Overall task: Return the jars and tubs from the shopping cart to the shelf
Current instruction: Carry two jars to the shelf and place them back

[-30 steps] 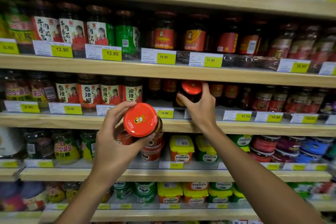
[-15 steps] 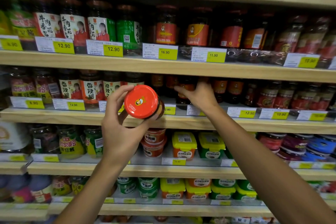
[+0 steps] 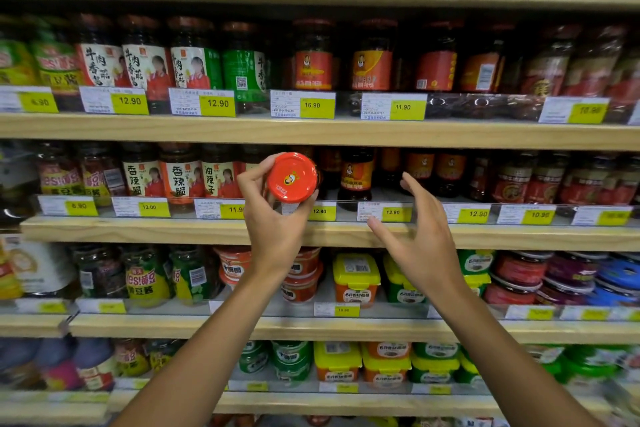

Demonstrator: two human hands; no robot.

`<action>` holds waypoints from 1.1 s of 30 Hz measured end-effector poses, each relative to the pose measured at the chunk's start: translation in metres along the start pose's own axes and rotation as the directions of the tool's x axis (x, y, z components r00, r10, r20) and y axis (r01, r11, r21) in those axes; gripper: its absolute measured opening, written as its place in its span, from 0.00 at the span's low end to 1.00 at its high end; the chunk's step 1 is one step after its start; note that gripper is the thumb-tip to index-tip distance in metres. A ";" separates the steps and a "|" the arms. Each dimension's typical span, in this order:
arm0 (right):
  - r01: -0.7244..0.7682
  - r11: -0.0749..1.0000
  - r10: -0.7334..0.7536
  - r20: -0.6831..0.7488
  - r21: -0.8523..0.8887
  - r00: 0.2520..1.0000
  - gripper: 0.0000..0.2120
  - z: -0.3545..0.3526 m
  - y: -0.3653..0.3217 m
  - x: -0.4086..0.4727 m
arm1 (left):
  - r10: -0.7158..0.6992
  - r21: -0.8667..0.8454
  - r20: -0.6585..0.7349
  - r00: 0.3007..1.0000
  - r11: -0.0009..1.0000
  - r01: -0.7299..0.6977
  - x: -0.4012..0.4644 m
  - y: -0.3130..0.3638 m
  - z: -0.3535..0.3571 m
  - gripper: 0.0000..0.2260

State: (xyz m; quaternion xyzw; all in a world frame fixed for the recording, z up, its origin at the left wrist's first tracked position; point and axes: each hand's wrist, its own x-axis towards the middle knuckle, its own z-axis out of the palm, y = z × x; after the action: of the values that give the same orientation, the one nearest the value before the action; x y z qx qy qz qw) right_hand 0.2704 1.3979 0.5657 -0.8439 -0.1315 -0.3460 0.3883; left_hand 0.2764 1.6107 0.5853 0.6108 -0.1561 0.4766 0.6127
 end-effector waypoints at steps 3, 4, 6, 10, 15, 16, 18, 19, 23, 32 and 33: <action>0.013 1.000 -0.013 -0.001 0.020 1.000 0.37 -0.004 0.003 -0.005 | -0.041 0.032 -0.020 0.999 0.999 0.041 0.004 -0.011 0.008 0.33; 0.018 1.000 -0.018 -0.004 0.025 1.000 0.37 -0.005 0.004 -0.007 | -0.049 0.048 -0.025 0.998 0.998 0.051 0.005 -0.015 0.010 0.33; 0.019 0.999 -0.019 -0.007 0.033 1.000 0.36 -0.007 0.005 -0.009 | -0.071 0.078 -0.023 0.997 0.994 0.072 0.008 -0.020 0.014 0.33; 0.015 0.999 -0.015 -0.001 0.029 1.000 0.34 -0.010 0.006 -0.011 | -0.137 0.108 -0.025 0.990 0.984 0.139 0.012 -0.021 0.022 0.32; 0.018 0.999 -0.019 0.003 0.041 1.000 0.32 -0.012 0.006 -0.013 | -0.163 0.218 -0.059 0.985 0.961 0.172 0.027 -0.018 0.030 0.30; 0.015 0.999 -0.015 0.005 0.042 1.000 0.32 -0.013 0.006 -0.013 | -0.159 0.253 -0.065 0.985 0.952 0.170 0.031 -0.017 0.031 0.29; 0.008 0.999 -0.009 0.011 0.044 1.000 0.32 -0.013 0.006 -0.014 | -0.159 0.310 -0.066 0.985 0.935 0.172 0.037 -0.020 0.034 0.29; 0.005 0.999 -0.006 0.015 0.045 1.000 0.32 -0.013 0.007 -0.015 | -0.164 0.343 -0.065 0.984 0.923 0.176 0.039 -0.024 0.036 0.28; -0.004 0.998 0.002 0.021 0.061 1.000 0.33 -0.011 0.005 -0.014 | -0.162 0.506 -0.041 0.986 0.848 0.161 0.050 -0.035 0.043 0.27; 0.050 0.999 -0.049 0.080 -0.008 0.996 0.32 -0.016 0.000 -0.007 | -0.201 0.680 0.202 0.958 0.733 0.011 0.046 -0.029 0.029 0.30; 0.051 0.998 -0.049 0.098 -0.023 0.994 0.32 -0.018 0.001 -0.007 | -0.189 0.683 0.246 0.951 0.730 -0.032 0.041 -0.026 0.020 0.31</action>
State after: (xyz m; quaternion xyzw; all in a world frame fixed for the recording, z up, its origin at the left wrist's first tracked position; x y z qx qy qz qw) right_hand 0.2573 1.3835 0.5687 -0.8612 -0.1669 -0.3157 0.3617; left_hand 0.3248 1.6139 0.6055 0.8628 -0.0357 0.3760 0.3362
